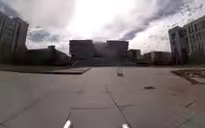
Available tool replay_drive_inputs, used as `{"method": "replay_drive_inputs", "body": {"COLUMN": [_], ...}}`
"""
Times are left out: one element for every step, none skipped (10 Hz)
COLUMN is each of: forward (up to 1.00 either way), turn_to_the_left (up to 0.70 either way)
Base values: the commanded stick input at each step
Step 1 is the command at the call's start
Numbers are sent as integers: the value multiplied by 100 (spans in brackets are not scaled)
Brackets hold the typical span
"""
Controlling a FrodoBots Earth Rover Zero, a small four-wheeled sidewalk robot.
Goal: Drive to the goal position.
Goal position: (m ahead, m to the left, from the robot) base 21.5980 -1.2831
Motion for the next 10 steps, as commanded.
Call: {"method": "replay_drive_inputs", "body": {"forward": [100,100,100,100,100,100,100,100,100,100], "turn_to_the_left": [0,0,0,0,0,0,0,0,0,0]}}
